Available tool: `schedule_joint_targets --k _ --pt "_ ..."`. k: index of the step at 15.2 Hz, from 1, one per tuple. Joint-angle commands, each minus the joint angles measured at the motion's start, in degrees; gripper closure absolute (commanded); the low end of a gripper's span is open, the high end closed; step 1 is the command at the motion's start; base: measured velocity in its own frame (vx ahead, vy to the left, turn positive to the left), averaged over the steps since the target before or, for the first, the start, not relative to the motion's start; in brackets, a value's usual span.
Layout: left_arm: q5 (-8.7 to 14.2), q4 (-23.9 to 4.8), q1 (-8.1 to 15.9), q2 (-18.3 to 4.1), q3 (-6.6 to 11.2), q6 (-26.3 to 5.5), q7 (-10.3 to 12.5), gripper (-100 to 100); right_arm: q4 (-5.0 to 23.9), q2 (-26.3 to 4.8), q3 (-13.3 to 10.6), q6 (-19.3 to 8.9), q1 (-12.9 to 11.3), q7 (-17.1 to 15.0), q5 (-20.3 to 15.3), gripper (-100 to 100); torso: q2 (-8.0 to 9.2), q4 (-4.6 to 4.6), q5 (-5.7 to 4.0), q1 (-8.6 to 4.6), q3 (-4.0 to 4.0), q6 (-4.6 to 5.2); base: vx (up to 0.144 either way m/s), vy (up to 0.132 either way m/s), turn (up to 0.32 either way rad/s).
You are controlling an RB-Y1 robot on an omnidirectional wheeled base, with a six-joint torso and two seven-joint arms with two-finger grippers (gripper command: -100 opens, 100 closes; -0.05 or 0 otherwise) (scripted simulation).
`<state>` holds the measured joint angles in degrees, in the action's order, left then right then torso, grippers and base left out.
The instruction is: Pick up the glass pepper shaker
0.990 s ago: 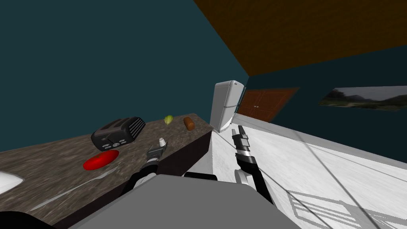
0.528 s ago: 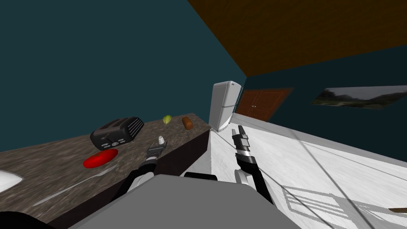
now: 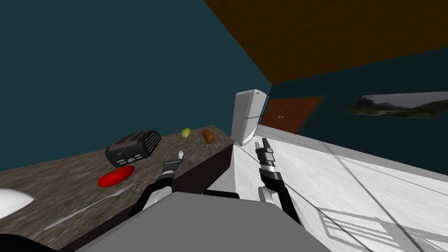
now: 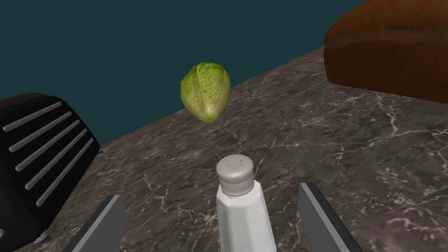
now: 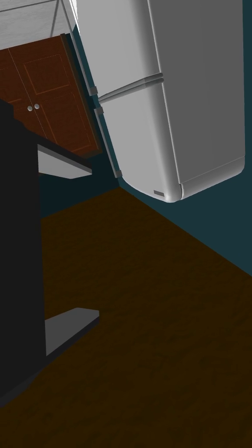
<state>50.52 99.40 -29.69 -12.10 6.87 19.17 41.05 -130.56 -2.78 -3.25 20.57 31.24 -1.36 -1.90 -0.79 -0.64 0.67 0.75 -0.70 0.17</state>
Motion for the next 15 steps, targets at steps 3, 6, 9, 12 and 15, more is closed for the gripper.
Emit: schedule_joint_targets --k 3,6,9,12,15 --pt "-1.1 -0.4 0.3 3.4 0.39 0.6 0.0 -100 0.0 0.0 0.0 0.0 0.0 0.0 0.0 0 0.07 0.01 -0.06 -0.28 0.03 0.0 0.03 0.039 0.029" --pt "-1.6 -0.5 0.3 6.5 0.58 1.0 0.2 -100 0.0 0.0 0.0 0.0 0.0 0.0 0.0 0 0.17 0.03 -0.11 -0.48 0.1 0.0 0.01 0.01 0.031" --pt "-2.0 -0.5 0.2 10.1 0.7 1.2 0.4 -100 0.0 0.0 0.0 0.0 0.0 0.0 0.0 0 0.21 0.04 -0.12 -0.54 0.12 0.0 0.004 0.004 0.021" --pt "-2.0 -0.4 0.1 10.8 0.66 1.2 0.4 -100 0.0 0.0 0.0 0.0 0.0 0.0 0.0 0 0.24 0.05 -0.13 -0.56 0.13 0.01 0.001 0.0 0.004" --pt "-0.5 0.4 1.4 9.7 3.98 -0.3 0.7 -100 0.0 0.0 0.0 0.0 0.0 0.0 0.0 0 0.24 0.05 -0.14 -0.59 0.14 0.03 0.001 -0.023 -0.094"
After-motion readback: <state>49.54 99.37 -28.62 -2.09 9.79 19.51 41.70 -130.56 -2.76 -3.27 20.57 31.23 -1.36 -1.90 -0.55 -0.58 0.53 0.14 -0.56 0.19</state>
